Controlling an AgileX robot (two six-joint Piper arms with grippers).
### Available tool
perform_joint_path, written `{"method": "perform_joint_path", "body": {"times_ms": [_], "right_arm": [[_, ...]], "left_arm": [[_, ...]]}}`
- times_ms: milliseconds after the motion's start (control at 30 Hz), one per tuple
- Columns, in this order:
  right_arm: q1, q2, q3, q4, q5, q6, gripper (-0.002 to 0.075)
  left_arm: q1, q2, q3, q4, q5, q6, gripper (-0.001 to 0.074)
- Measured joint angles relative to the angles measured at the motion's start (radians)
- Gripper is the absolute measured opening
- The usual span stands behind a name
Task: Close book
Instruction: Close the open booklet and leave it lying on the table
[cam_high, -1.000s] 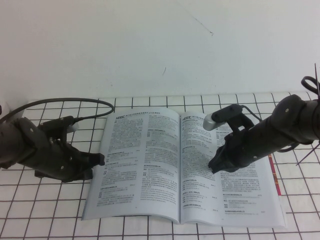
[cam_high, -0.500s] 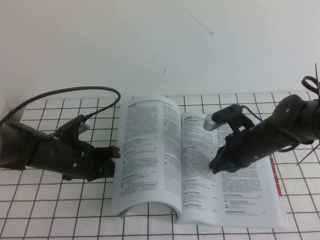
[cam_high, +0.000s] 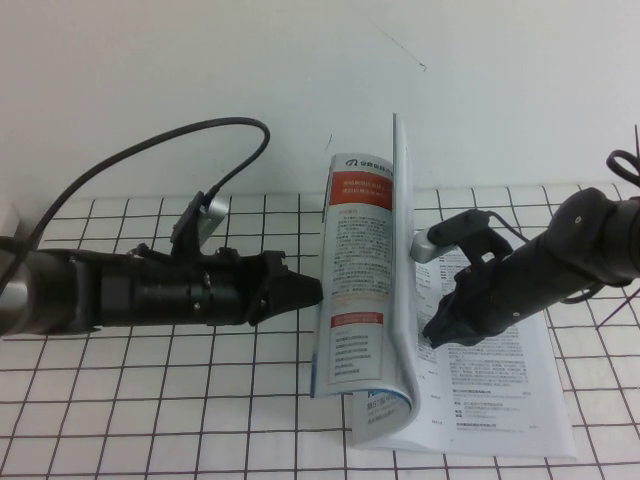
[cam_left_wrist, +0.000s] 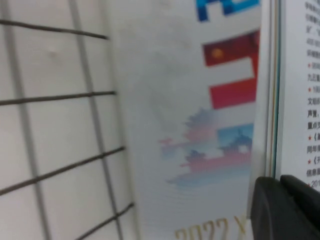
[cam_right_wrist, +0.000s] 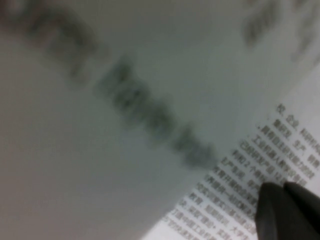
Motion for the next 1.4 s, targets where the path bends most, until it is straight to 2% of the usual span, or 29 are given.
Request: {"method": "perform_joint_path", "body": {"times_ms": [133,333,467,633,833,933,1033,1233,1400], "right_arm": [[0.0,-0.02,0.0,-0.088,0.006,0.075,-0.0002],[0.005,-0.105,0.012,-0.411,0.087,0.313,-0.0002],[0.005,-0.196,0.012,-0.623,0.157,0.463,-0.0002],[0.008,-0.35,0.012,-0.81,0.246,0.571,-0.0002],[0.01,-0.596,0.012,-0.981,0.335,0.667,-0.0002],[0.01,-0.717,0.016,-1.011,0.358,0.707,-0.0002],[0.01,-0.829,0.038,-0.994,0.365,0.724,-0.0002],[0.01,-1.048,0.181,-0.983,0.365,0.771,-0.0002],[0.01,-1.238,0.378,-1.006,0.344,0.8,-0.0002]], "left_arm": [[-0.014,0.0,0.0,0.0,0.083,0.082,-0.0004],[-0.018,-0.002,-0.028,0.0,0.279,0.136,-0.0004],[-0.018,-0.025,-0.062,0.003,0.304,0.157,-0.0004],[-0.02,-0.101,-0.092,0.007,0.296,0.198,-0.0004],[-0.02,-0.275,-0.099,0.056,0.056,0.2,-0.0004],[-0.02,-0.375,-0.099,0.205,-0.098,0.132,-0.0004],[-0.02,-0.481,-0.099,0.433,-0.248,0.002,-0.0004],[-0.02,-0.681,-0.088,0.855,-0.356,-0.306,-0.0004],[-0.02,-0.879,0.024,0.99,-0.456,-0.376,-0.0004]]}}
